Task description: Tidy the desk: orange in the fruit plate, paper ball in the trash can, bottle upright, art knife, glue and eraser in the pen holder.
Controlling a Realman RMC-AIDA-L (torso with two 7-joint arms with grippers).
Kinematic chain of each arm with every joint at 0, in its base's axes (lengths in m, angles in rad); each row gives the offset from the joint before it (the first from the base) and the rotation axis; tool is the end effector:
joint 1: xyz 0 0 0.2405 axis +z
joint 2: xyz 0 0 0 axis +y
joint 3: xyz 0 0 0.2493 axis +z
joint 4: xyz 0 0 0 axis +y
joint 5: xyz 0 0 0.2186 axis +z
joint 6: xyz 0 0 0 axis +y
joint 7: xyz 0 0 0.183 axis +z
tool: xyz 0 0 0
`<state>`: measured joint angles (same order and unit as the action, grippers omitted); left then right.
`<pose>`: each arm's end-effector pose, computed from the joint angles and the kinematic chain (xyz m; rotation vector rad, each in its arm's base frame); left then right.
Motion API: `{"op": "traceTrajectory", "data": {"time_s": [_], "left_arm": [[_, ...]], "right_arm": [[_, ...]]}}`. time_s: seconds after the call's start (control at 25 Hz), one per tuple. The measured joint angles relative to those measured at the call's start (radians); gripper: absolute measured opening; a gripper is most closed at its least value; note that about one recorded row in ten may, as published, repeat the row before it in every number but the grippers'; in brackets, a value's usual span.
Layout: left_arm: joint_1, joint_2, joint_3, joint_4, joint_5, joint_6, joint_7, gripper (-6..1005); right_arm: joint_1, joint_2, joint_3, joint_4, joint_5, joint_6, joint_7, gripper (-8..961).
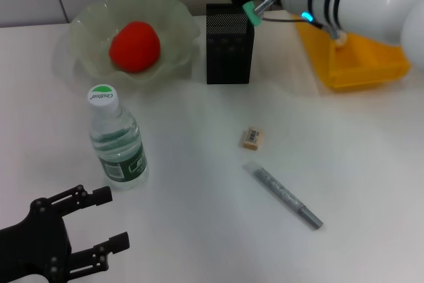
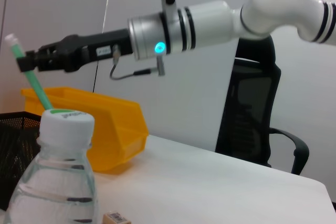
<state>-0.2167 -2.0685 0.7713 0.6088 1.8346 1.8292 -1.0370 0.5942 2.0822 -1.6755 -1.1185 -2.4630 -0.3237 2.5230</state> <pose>-0.2868 0.2317 -0.0250 -2.7184 -0.4572 -0.9566 0.1214 0.4769 -0.0473 -2.1361 0.3810 0.2792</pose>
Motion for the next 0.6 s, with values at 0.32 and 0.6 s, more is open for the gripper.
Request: {"op": "traceTrajectory", "data": {"time_s": [0.32,0.6], "left_arm": [[-0.009,0.0,0.0,-0.014,0.0,-0.002,-0.001,773],[-0.01,0.001,0.0,-0.014,0.0,-0.006,-0.001,773]], "right_arm": [[0.027,0.002,-0.089,0.069,0.023,0.107,0.009,195],[0.032,0.001,-0.093,0.072,0.024,0.159,0.009,198]]}}
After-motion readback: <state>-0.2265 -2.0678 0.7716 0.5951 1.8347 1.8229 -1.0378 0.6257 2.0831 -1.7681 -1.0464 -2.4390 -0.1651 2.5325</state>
